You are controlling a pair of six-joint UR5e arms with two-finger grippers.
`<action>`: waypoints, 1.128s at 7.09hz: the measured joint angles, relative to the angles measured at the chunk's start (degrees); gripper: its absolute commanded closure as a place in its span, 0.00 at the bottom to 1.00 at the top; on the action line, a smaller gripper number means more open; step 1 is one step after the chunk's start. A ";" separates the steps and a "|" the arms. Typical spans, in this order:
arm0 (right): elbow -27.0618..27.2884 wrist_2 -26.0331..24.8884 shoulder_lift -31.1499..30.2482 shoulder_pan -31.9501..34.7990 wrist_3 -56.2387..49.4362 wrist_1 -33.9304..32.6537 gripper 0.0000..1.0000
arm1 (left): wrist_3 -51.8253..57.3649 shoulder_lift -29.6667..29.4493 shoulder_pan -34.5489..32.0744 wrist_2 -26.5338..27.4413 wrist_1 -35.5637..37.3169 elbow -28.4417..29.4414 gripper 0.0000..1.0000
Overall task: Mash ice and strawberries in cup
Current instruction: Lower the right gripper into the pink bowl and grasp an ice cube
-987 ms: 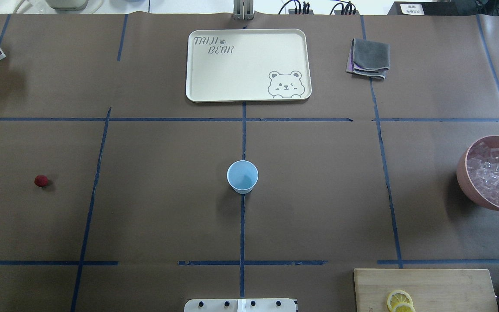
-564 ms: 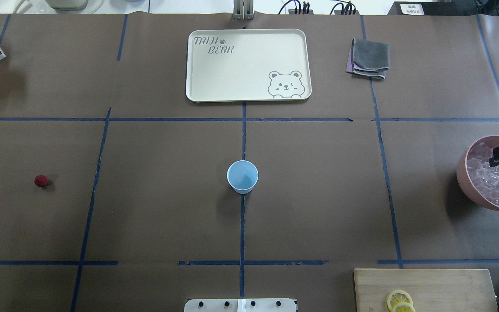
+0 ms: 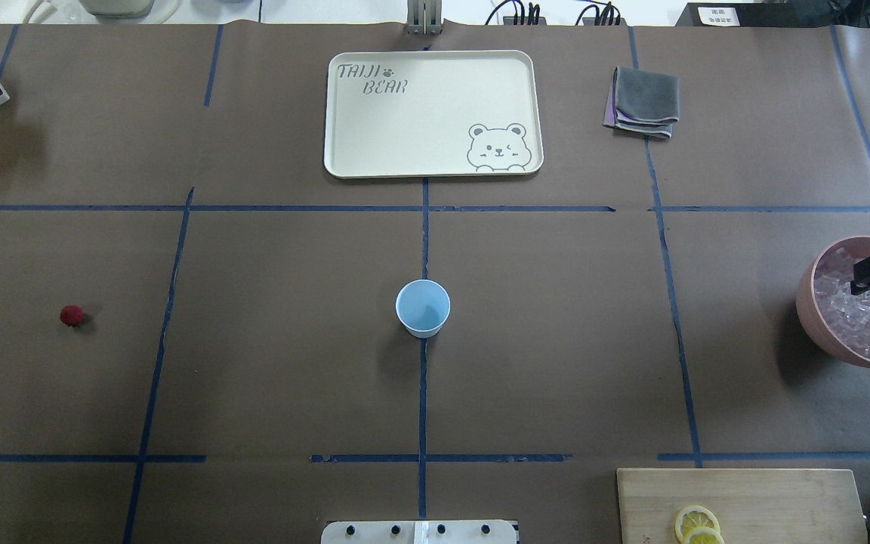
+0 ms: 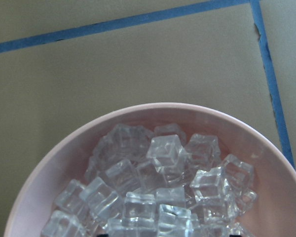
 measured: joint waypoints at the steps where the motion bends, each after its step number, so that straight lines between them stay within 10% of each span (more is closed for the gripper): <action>1: -0.37 -0.28 0.05 -0.05 0.04 0.03 0.33 | 0.00 0.00 0.00 0.00 0.00 -0.04 0.00; 5: -0.71 -0.34 0.13 -0.12 0.06 0.10 1.00 | 0.00 0.05 0.00 0.00 0.00 -0.07 0.00; 8: -0.35 -0.22 0.22 0.08 -0.03 0.10 1.00 | 0.00 0.09 0.00 0.00 0.00 -0.08 0.00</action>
